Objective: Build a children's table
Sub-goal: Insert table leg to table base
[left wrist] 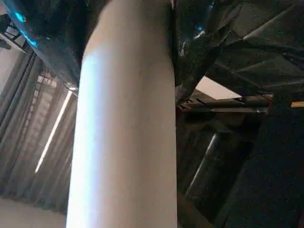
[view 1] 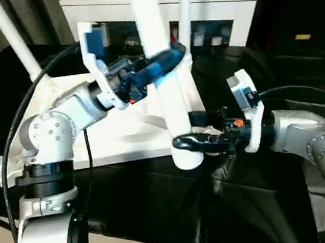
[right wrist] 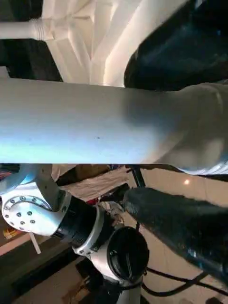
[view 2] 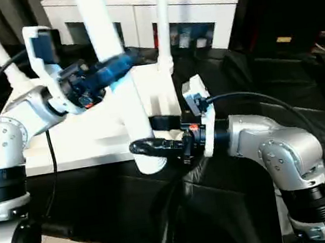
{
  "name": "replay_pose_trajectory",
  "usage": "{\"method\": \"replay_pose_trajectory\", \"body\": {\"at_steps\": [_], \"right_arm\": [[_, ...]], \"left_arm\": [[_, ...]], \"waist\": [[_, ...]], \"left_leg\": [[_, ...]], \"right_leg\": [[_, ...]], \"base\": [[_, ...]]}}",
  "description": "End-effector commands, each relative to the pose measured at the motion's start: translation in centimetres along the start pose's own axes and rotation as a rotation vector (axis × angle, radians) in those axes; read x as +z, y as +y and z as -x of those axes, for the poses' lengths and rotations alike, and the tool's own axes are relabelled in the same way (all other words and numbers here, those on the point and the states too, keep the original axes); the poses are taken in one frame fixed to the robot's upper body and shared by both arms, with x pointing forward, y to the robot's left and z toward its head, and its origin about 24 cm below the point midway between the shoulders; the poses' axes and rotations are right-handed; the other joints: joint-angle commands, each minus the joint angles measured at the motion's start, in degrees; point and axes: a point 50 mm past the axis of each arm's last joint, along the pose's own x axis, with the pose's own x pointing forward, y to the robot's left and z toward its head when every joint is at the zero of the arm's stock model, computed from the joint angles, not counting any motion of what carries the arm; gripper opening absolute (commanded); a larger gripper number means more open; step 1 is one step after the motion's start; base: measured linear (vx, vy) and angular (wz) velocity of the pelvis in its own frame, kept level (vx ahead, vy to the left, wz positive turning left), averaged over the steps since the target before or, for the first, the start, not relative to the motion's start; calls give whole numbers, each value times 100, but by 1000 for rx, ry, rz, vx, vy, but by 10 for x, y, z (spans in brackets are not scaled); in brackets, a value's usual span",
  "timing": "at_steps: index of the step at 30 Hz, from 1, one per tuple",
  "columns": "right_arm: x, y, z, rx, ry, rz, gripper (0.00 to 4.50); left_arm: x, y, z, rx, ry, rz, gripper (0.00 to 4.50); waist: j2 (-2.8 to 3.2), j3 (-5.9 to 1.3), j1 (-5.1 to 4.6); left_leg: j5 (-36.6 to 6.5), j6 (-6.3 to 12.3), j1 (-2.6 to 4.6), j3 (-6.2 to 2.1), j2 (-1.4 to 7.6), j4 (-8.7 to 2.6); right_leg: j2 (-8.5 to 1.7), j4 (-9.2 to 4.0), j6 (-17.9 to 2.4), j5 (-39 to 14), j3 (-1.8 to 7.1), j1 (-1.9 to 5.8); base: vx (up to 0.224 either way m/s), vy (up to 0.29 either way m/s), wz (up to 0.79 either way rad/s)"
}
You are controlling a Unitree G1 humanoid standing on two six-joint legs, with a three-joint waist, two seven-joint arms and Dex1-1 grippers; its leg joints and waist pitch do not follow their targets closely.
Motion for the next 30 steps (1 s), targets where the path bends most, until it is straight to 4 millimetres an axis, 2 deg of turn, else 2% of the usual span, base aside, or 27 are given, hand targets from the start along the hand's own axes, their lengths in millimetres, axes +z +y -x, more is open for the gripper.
{"method": "replay_pose_trajectory", "body": {"at_steps": [1, 8, 13, 26, 30], "right_arm": [[-2, 2, -3, 19, 17, -12, 300], [-5, 2, -6, 28, 35, -12, 246], [-7, 1, -8, 20, 49, 3, 204], [-6, 0, -15, 0, 31, 30, 188], [-1, -9, -18, -102, 1, 79, 188]], "left_arm": [[7, -2, -2, -26, -5, -25, 183], [6, 0, -2, -28, -3, -23, 183], [6, 2, -3, -21, -5, -26, 183], [6, 3, -7, -19, -7, -52, 183], [7, 19, -10, 174, -6, -123, 183]], "waist": [[-36, -454, 31], [-19, -461, 36], [-23, -461, 35], [-21, -463, 34], [-16, -456, 23]], "left_leg": [[-634, 97, 62, -59, 196, -435], [-569, 108, 55, -63, 197, -435], [-617, 84, 61, -61, 198, -437], [-603, 102, 58, -60, 197, -435], [-685, 67, 68, -59, 201, -436]], "right_leg": [[-384, -424, -1141, -1453, 231, 361], [-377, -398, -1209, -1241, 227, 367], [-379, -407, -1192, -1310, 230, 368], [-381, -402, -1235, -1213, 231, 375], [-381, -428, -1217, -1312, 226, 355]], "base": [[0, 0, 0], [0, 0, 0], [0, 0, 0], [0, 0, 0], [0, 0, 0]]}}
